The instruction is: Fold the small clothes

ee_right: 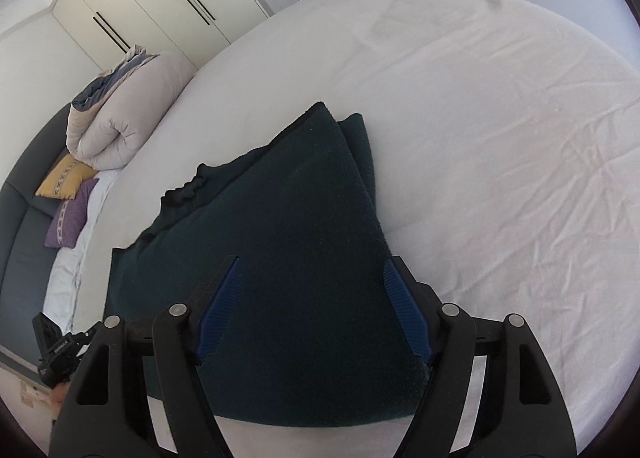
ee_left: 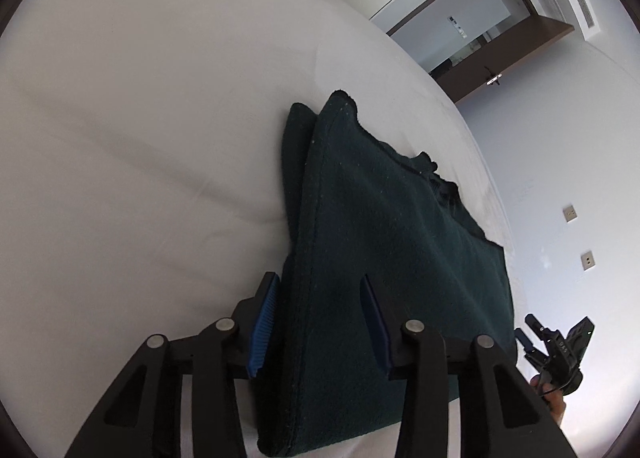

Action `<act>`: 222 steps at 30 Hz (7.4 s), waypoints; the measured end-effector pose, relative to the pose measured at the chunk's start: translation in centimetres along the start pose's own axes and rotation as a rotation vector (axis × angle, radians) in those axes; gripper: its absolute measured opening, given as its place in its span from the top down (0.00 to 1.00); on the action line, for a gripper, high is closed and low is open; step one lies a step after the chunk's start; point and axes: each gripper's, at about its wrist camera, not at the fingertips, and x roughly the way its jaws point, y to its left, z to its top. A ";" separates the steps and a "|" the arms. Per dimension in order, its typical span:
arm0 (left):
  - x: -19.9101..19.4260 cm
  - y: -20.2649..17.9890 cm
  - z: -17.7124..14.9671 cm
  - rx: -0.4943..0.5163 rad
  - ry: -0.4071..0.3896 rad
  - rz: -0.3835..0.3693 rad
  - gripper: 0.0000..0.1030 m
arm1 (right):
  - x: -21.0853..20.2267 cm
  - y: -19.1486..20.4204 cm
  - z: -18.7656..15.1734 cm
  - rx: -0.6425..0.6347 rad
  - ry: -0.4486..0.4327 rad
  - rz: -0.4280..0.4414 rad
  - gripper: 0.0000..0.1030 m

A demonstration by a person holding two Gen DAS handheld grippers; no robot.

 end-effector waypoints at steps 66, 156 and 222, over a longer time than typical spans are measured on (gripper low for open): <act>8.6 -6.5 7.6 0.321 -0.147 0.217 0.46 | 18.3 9.8 4.1 0.192 0.314 0.477 0.83; 0.1 4.3 -0.8 -0.270 0.275 -0.272 0.59 | 4.9 10.7 -5.4 0.090 0.195 0.611 0.22; 4.6 -20.0 -5.9 0.364 0.155 -0.312 0.44 | 17.9 6.7 5.7 0.073 0.378 0.375 0.88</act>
